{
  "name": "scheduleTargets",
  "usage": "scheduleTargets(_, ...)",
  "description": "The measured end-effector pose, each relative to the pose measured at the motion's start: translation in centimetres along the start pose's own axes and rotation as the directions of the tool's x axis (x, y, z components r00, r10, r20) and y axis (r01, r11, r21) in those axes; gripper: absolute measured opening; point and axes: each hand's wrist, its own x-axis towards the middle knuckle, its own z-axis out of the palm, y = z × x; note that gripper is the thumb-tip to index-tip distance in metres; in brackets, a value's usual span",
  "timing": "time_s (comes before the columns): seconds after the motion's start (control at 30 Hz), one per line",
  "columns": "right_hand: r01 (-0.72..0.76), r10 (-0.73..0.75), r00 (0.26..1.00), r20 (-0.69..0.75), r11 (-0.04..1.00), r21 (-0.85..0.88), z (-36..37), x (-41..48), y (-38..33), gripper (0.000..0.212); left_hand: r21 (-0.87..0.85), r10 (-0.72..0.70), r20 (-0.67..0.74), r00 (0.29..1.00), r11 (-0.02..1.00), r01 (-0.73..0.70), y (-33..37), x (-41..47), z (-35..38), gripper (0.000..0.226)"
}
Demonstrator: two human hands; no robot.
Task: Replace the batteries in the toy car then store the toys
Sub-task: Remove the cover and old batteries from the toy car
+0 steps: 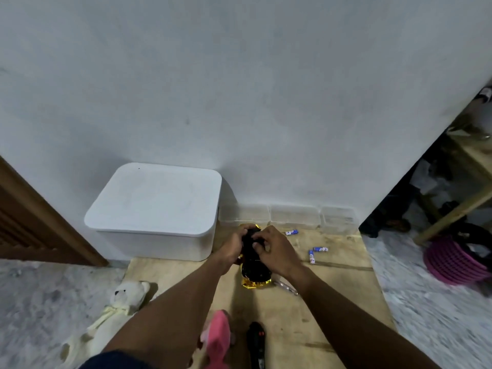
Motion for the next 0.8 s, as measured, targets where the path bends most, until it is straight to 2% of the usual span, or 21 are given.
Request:
scheduleTargets(0.13, 0.052, -0.05, 0.998, -0.03, 0.995, 0.083, -1.3, 0.4, -0.7, 0.015, 0.02, 0.025, -0.006, 1.0, 1.0, -0.024, 0.7, -0.2, -0.3, 0.044)
scheduleTargets(0.2, 0.046, -0.047, 0.999, 0.002, 0.984, 0.173, -1.9, 0.6, -0.6, 0.014, 0.011, 0.025, -0.017, 1.0, 1.0, -0.024, 0.7, -0.1, -0.5, 0.044)
scheduleTargets(0.27, 0.005, -0.014, 0.999, 0.03, 0.965, 0.261, -2.6, 0.8, -0.3, 0.016, 0.006, 0.025, -0.018, 1.0, 1.0, -0.025, 0.6, 0.0, -0.5, 0.044)
scheduleTargets(0.43, -0.146, 0.163, 0.987, -0.015, 0.919, 0.365, -3.1, 0.1, 2.6, 0.011, -0.012, 0.019, -0.09, 0.996, 1.0, -0.02, -0.1, 0.1, -0.5, 0.042)
scheduleTargets(0.53, -0.262, 0.251, 0.965, 0.081, 0.942, 0.209, -1.7, -1.6, 6.0, 0.01, -0.009, -0.005, -0.12, 0.993, 1.0, 0.004, -1.2, 0.1, -1.0, 0.048)
scheduleTargets(0.63, -0.314, 0.308, 0.927, 0.213, 0.949, -0.003, 0.4, -3.5, 8.6, 0.02, 0.004, -0.018, -0.138, 0.99, 1.0, 0.019, -2.3, 0.3, -1.3, 0.05)
scheduleTargets(0.73, -0.307, 0.344, 0.914, 0.216, 0.934, -0.184, 2.1, -4.8, 9.8, 0.026, 0.0, -0.039, -0.162, 0.986, 0.999, 0.039, -3.1, 0.3, -1.3, 0.052)
scheduleTargets(0.8, -0.304, 0.345, 0.922, 0.178, 0.927, -0.22, 3.0, -5.5, 9.9, 0.029, 0.005, -0.054, -0.156, 0.986, 0.998, 0.055, -3.5, 0.5, -1.2, 0.052)
